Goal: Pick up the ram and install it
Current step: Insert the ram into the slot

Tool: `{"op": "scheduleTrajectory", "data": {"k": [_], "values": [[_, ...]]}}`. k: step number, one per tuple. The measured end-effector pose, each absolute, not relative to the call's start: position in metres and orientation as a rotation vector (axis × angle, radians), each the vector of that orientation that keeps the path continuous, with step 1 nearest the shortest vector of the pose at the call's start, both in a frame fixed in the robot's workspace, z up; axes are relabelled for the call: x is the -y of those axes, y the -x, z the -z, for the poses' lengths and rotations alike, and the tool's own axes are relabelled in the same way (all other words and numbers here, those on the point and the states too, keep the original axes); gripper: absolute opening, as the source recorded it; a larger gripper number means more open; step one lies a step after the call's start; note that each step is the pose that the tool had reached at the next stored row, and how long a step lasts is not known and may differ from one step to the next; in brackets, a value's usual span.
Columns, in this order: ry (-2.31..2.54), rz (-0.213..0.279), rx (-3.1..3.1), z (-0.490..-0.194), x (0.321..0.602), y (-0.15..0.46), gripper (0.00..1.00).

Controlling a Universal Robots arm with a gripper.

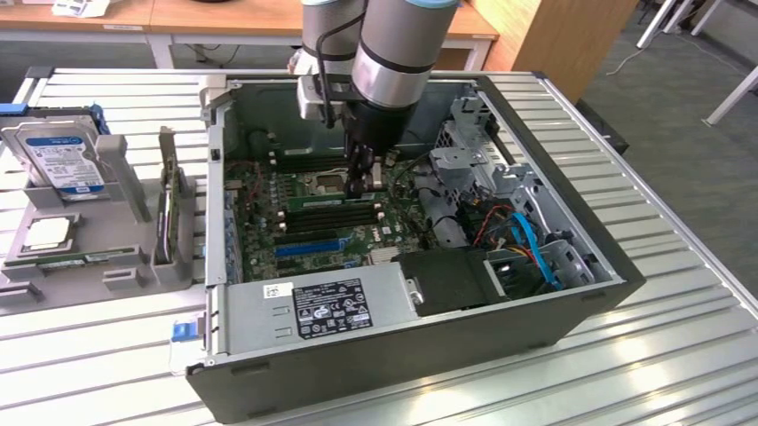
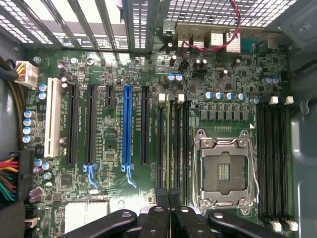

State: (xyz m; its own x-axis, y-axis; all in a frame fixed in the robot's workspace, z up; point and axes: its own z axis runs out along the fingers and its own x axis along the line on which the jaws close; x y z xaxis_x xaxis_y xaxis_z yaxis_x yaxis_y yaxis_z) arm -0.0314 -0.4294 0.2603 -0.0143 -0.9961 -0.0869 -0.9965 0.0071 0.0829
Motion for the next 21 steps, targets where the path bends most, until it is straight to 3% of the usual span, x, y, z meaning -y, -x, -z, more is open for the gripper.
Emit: {"op": "scheduleTrajectory", "data": {"k": [21], "values": [[2.203, -0.189, -2.227, -0.249, 0.43, 0.029, 0.12]]}}
